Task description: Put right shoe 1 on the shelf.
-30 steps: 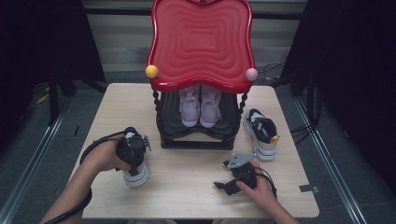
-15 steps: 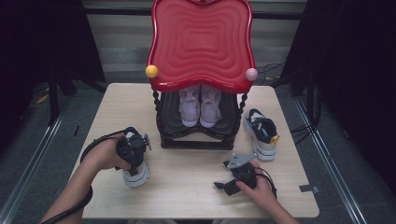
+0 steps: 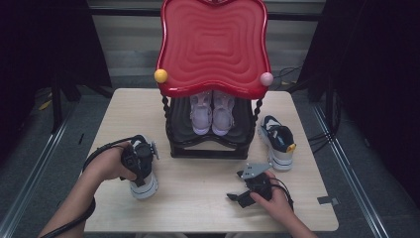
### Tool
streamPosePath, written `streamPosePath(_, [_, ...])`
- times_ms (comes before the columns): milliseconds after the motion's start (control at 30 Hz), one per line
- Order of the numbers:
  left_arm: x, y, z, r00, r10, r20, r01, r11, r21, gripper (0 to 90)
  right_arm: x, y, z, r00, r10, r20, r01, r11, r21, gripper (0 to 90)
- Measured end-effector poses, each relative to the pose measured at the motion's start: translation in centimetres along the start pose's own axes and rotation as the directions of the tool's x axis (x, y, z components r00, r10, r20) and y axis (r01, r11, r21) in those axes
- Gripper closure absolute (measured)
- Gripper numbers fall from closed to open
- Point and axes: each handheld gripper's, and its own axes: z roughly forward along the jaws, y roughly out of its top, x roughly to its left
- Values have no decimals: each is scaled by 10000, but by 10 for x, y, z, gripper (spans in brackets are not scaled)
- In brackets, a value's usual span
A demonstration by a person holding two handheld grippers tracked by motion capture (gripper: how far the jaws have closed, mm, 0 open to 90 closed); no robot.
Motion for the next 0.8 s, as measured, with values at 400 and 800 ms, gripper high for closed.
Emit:
streamPosePath(400, [-1,6,0,9977,-558,376,553,9983,167,713,0,0,0,10000,0,-2,0,10000,1,117])
streamPosePath(800, [2,8,-1,9910,-1268,437,1272,9919,-60,719,0,0,0,10000,-1,2,1,10000,0,117])
